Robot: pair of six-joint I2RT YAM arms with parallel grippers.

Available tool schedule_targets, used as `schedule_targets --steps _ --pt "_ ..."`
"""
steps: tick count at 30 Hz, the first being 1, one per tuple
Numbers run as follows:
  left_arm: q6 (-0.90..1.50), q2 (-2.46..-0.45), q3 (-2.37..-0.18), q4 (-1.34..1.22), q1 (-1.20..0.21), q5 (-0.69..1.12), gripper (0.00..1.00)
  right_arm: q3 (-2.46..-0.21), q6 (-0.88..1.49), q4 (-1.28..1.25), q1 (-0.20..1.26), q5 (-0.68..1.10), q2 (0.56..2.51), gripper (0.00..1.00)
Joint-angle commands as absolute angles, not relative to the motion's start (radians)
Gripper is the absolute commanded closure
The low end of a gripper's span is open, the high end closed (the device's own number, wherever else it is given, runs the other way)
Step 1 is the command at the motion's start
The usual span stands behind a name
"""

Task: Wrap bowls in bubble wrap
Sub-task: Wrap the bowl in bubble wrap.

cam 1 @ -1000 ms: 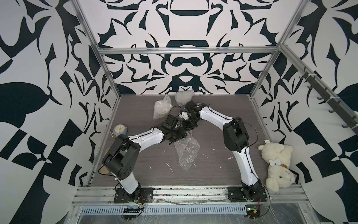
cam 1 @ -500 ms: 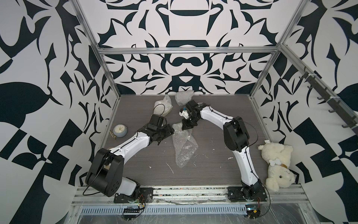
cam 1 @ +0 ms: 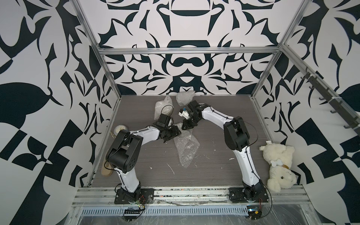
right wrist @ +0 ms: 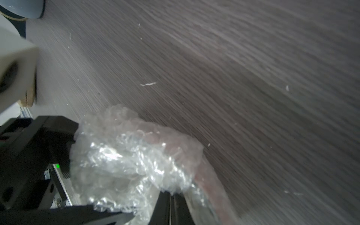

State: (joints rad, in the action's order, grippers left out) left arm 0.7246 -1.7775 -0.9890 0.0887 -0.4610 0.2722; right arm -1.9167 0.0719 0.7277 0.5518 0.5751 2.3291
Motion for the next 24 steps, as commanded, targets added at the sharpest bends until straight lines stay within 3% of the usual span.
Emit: schedule_targets --steps 1,9,16,24 --pt "0.704 -1.810 -1.023 0.121 -0.462 0.242 0.38 -1.926 0.057 0.722 0.558 0.600 2.293 0.88" --pt "0.731 -1.870 -1.026 0.115 -0.463 0.241 0.39 -1.844 0.142 0.673 0.522 0.585 2.117 0.69" --pt "0.734 -1.898 -1.043 0.117 -0.462 0.257 0.40 -1.639 0.166 0.697 0.527 0.525 1.890 0.67" --pt "0.739 -1.896 -1.050 0.135 -0.462 0.251 0.41 -1.218 0.310 0.618 0.731 0.444 1.645 0.63"
